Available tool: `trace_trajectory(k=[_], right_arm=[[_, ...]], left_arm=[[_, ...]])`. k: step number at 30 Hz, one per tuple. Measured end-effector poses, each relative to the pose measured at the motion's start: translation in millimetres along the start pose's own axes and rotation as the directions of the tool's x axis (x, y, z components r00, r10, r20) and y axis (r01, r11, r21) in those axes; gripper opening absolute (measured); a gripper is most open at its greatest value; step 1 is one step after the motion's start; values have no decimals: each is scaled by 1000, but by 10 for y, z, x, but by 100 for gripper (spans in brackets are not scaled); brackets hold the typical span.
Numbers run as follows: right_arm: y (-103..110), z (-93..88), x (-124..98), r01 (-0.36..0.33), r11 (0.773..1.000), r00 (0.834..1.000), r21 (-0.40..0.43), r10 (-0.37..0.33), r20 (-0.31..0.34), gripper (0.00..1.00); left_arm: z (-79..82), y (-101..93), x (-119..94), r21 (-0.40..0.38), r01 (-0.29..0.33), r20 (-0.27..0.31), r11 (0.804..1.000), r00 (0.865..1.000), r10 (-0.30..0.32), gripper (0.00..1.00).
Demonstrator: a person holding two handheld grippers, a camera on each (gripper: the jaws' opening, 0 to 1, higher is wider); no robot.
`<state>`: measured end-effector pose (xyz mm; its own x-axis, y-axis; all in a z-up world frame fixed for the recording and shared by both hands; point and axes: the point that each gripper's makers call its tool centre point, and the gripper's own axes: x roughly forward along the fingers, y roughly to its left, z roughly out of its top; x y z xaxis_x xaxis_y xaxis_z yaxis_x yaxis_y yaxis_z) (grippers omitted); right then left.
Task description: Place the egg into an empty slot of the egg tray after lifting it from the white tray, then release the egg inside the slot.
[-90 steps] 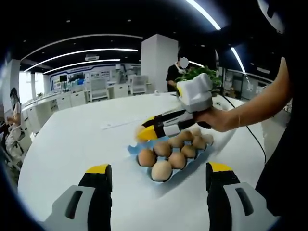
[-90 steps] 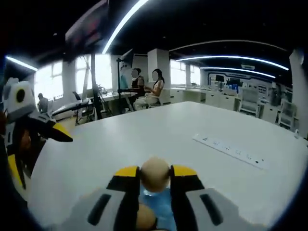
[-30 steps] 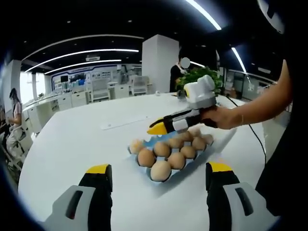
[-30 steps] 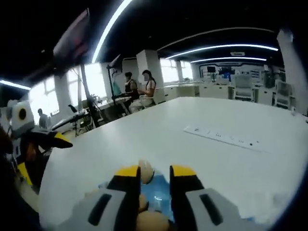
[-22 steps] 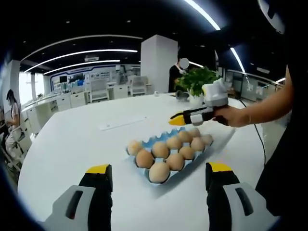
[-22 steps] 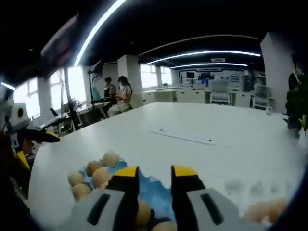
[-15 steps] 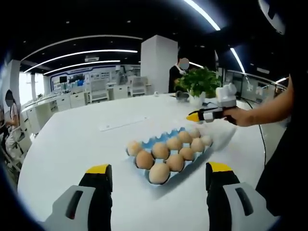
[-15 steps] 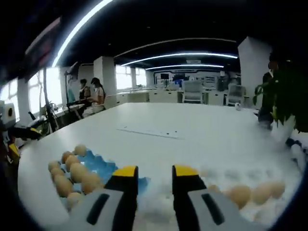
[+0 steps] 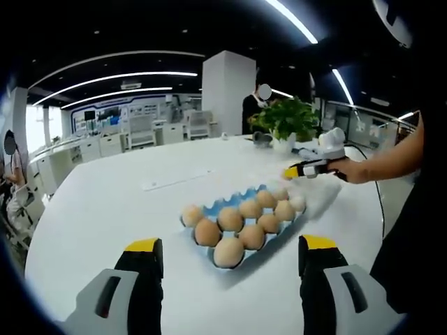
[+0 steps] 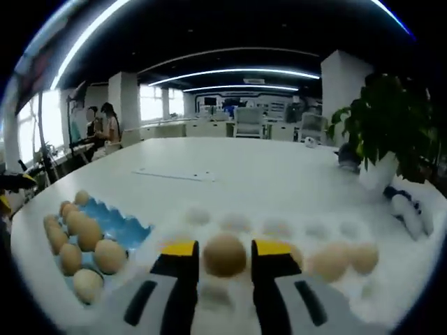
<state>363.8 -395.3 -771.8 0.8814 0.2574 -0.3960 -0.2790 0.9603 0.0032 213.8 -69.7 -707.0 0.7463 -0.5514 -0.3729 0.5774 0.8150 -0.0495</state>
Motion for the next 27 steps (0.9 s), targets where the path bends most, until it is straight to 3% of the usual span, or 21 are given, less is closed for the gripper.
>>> trace_trajectory(k=[2, 4, 6, 8, 15, 27], right_arm=[[33, -66, 32, -11, 1000, 1000, -3, 11, -26, 29], [-9, -62, 32, 14, 995, 1000, -97, -17, -23, 27], [1, -52, 30, 3, 999, 1000, -44, -4, -14, 26], [4, -55, 29, -6, 997, 1000, -79, 5, -18, 26], [15, -20, 4, -8, 998, 1000, -62, 7, -19, 25], [212, 408, -146, -82, 996, 992, -41, 85, 89, 25]], left_arm=[[-2, 3, -3, 0, -1, -1, 1000, 1000, 1, 80], [-8, 5, -6, -2, -2, -2, 1000, 1000, 2, 80], [-18, 5, -5, -2, -2, -5, 1000, 1000, 2, 80], [-23, 1, -2, -4, 0, -5, 1000, 1000, 0, 80], [-2, 17, -9, -3, -6, 0, 1000, 1000, 6, 80], [-21, 27, -23, 2, -7, -7, 1000, 1000, 7, 80]])
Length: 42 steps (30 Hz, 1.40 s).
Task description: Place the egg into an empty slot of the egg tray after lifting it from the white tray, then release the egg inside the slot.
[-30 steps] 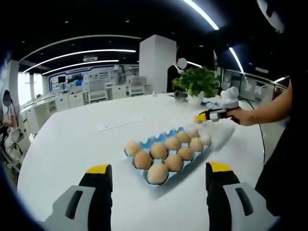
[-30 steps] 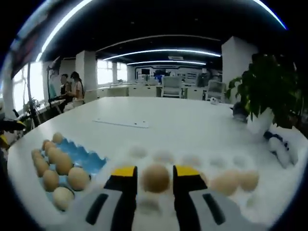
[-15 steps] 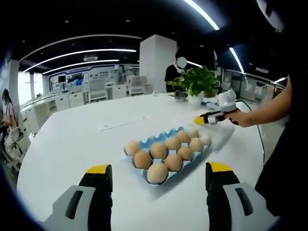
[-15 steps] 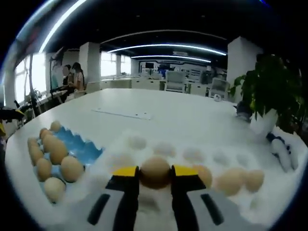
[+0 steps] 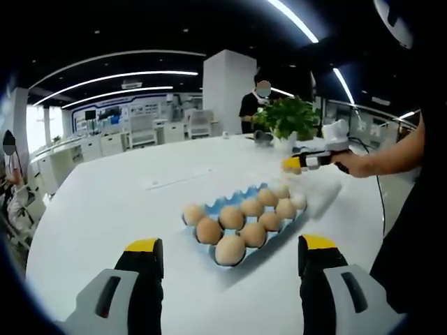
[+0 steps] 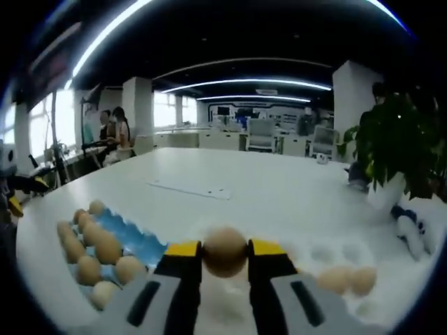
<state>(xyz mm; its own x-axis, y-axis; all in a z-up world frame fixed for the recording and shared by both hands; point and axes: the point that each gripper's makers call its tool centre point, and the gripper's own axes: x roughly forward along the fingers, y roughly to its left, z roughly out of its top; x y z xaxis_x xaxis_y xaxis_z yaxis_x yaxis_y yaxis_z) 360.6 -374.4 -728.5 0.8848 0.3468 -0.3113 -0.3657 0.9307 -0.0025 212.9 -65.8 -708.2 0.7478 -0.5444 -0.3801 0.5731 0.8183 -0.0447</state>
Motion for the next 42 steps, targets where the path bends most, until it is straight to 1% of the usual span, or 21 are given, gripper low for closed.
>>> trace_trajectory(k=[4, 5, 9, 13, 17, 23, 24, 25, 26, 28, 29, 31, 32, 33, 35, 36, 38, 39, 40, 41, 42], right_arm=[[128, 70, 29, -34, 999, 999, 2, 33, 13, 25], [190, 92, 49, -57, 998, 998, 2, 57, 18, 25], [380, 126, 119, -108, 994, 994, -8, 109, 16, 25], [590, 153, 224, -163, 987, 986, -7, 163, 19, 25], [821, 184, 303, -221, 975, 975, -20, 221, 19, 25], [1067, 218, 392, -278, 960, 960, -24, 278, 20, 25], [1147, 238, 421, -296, 955, 955, -19, 296, 21, 25], [1166, 245, 429, -299, 954, 954, -22, 299, 23, 25], [1252, 258, 465, -322, 946, 946, -22, 323, 24, 25], [1323, 262, 505, -334, 942, 942, -20, 335, 21, 25], [1395, 269, 530, -353, 935, 935, -27, 353, 22, 25], [1470, 275, 567, -364, 931, 931, -25, 365, 21, 25], [1538, 273, 592, -380, 925, 925, -29, 380, 18, 25], [1571, 268, 614, -382, 924, 924, -33, 382, 14, 25], [1668, 250, 656, -404, 914, 914, -30, 405, 8, 25], [1700, 250, 670, -406, 914, 914, -28, 406, 7, 25], [1807, 261, 697, -426, 904, 904, -25, 427, 9, 25], [1820, 262, 703, -427, 904, 904, -24, 428, 9, 25], [1886, 265, 724, -441, 897, 897, -29, 441, 9, 25], [1902, 262, 730, -444, 896, 896, -29, 444, 7, 25], [1953, 247, 744, -456, 889, 890, -29, 456, -1, 25]], left_arm=[[-10, 5, -6, -5, -3, 0, 1000, 1000, 3, 80], [-14, 3, -6, -7, -2, 0, 1000, 1000, 2, 80], [-30, 4, -7, -11, -2, -5, 1000, 1000, 2, 81], [-40, 5, -10, -11, -3, -7, 1000, 1000, 3, 81], [-24, 35, -27, -15, -18, 3, 1000, 1000, 18, 81], [-37, 31, -36, -12, -16, 0, 1000, 1000, 16, 81], [-38, 25, -36, -15, -14, 1, 1000, 1000, 14, 81], [-38, 25, -35, -16, -14, 0, 1000, 1000, 14, 80], [-41, 21, -33, -14, -13, -1, 1000, 1000, 13, 80], [-42, 17, -31, -16, -10, -2, 1000, 1000, 10, 80], [-42, 18, -30, -16, -10, -3, 1000, 1000, 10, 80], [-28, 44, -32, -9, -25, 3, 1000, 1000, 25, 81], [-23, 51, -33, -13, -26, 5, 1000, 1000, 26, 81], [-24, 53, -32, -17, -25, 4, 1000, 1000, 25, 81], [-27, 53, -32, -15, -25, 2, 1000, 1000, 25, 81], [-29, 49, -33, -12, -24, 1, 1000, 1000, 24, 81], [-34, 45, -36, -14, -23, -1, 1000, 1000, 23, 81], [-38, 47, -37, -16, -23, -2, 1000, 1000, 23, 81], [-41, 53, -39, -17, -27, -3, 999, 1000, 27, 81], [-46, 56, -40, -16, -28, -3, 999, 1000, 28, 81], [-52, 51, -39, -20, -25, -5, 999, 1000, 25, 81]])
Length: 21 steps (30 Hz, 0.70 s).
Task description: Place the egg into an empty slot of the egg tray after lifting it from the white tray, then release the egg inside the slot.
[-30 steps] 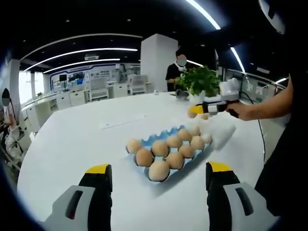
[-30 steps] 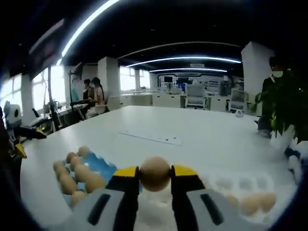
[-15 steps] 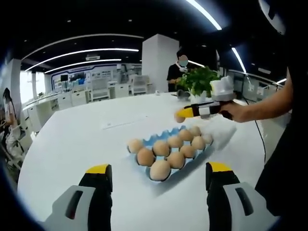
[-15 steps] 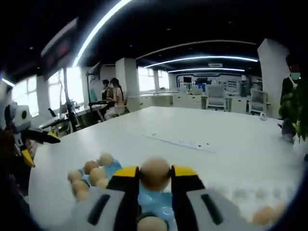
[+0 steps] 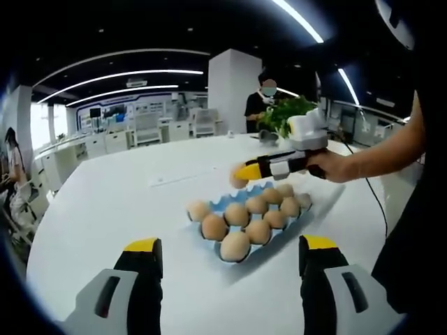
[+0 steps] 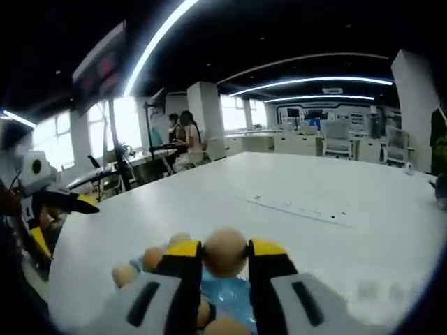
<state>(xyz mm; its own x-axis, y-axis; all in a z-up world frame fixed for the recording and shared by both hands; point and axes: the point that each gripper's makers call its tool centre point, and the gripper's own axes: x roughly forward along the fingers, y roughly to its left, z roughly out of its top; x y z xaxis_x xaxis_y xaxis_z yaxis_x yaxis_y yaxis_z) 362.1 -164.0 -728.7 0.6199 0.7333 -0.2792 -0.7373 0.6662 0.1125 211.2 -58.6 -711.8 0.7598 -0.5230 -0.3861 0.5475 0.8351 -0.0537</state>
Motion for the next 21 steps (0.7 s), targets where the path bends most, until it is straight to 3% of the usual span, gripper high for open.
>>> trace_trajectory(k=[9, 21], right_arm=[[156, -104, 166, -53, 999, 998, -6, 53, -42, 25], [196, -219, 272, -84, 996, 993, 12, 85, -88, 25]], left_arm=[[7, 13, 9, 0, -1, 3, 1000, 1000, 1, 81], [-2, 34, 10, -3, -5, 2, 1000, 1000, 5, 81]])
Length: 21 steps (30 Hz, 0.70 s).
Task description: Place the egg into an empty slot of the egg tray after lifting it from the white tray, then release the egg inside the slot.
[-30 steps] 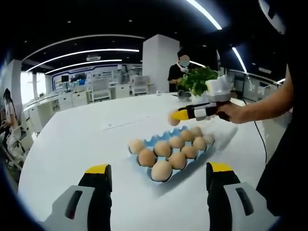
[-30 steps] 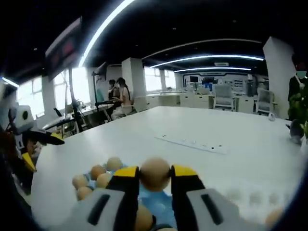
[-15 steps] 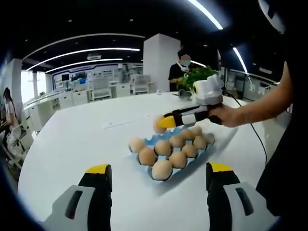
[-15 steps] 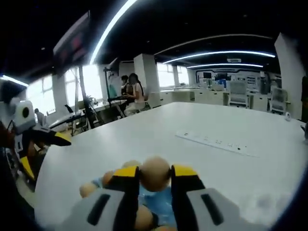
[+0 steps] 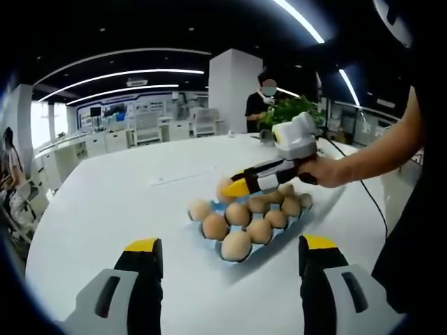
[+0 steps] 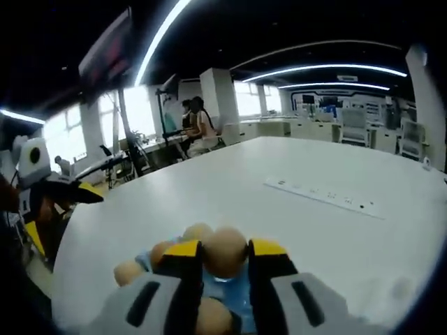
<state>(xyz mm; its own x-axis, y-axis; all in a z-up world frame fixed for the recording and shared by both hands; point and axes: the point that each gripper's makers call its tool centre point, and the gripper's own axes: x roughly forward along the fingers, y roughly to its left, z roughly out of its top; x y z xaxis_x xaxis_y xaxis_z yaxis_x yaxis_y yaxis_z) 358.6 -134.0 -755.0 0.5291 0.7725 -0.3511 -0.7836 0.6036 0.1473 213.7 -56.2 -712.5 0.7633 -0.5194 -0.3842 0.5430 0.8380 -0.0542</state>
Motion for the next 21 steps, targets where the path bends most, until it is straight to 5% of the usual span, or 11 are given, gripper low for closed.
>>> trace_trajectory(k=[21], right_arm=[[32, -161, 125, -43, 990, 993, 132, 57, -100, 26]], left_arm=[[-17, 14, 2, -6, 0, 0, 1000, 1000, 0, 80]])
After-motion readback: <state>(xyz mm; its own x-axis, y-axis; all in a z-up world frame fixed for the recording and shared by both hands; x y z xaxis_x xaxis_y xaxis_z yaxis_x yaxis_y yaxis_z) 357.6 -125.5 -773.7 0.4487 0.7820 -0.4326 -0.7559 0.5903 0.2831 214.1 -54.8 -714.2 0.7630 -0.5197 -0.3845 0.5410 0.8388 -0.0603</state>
